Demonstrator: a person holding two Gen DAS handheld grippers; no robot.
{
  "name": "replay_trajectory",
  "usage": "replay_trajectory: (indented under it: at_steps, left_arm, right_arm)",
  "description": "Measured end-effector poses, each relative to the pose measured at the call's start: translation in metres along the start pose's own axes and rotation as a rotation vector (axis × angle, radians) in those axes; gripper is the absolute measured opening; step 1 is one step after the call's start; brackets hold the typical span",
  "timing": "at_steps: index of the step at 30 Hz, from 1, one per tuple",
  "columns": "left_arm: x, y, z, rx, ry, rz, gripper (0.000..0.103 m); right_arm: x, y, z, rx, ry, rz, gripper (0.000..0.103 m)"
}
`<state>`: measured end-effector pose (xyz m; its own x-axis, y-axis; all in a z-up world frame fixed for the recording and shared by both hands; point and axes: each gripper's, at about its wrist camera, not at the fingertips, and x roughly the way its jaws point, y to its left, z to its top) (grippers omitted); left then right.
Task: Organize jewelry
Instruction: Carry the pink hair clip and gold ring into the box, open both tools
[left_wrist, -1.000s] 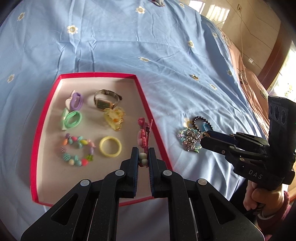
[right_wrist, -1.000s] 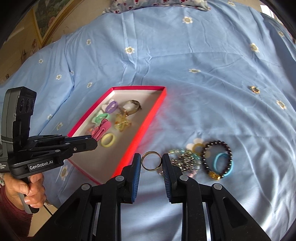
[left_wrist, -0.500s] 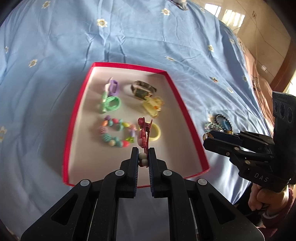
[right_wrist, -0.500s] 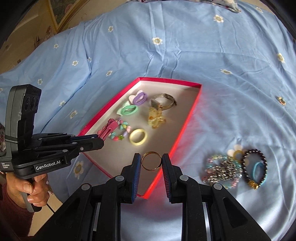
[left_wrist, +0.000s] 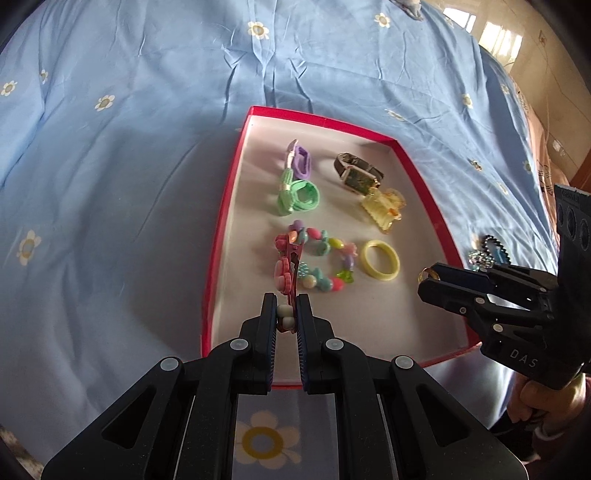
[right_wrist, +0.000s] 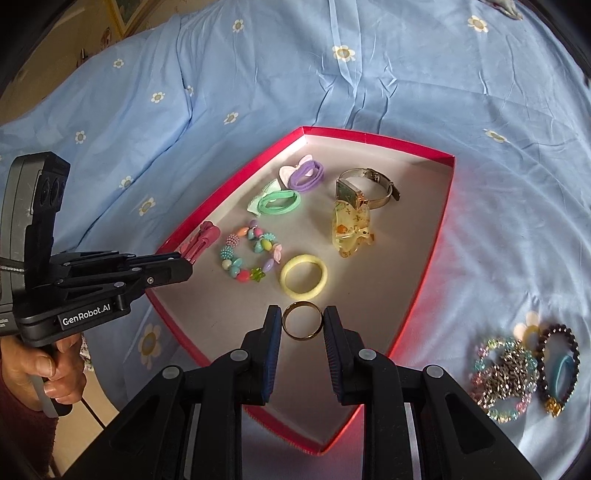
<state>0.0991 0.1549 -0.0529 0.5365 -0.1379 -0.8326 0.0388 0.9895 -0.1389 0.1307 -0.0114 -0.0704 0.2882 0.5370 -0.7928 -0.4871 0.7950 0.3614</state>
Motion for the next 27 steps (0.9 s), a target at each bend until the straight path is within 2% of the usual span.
replay_trajectory:
  at_steps: [8, 18, 27]
  left_arm:
    - [0.014, 0.003, -0.001, 0.002, 0.032, 0.024, 0.009]
    - [0.019, 0.001, 0.0, 0.001, 0.043, 0.036, 0.01]
    - [0.018, -0.003, 0.001, -0.003, 0.043, 0.032, 0.024]
  right_arm:
    - [0.021, 0.0, 0.004, -0.022, 0.043, -0.021, 0.023]
    - [0.026, 0.002, 0.007, -0.051, 0.051, -0.031, 0.024]
    - [0.025, 0.002, 0.008, -0.043, 0.05, -0.021, 0.024]
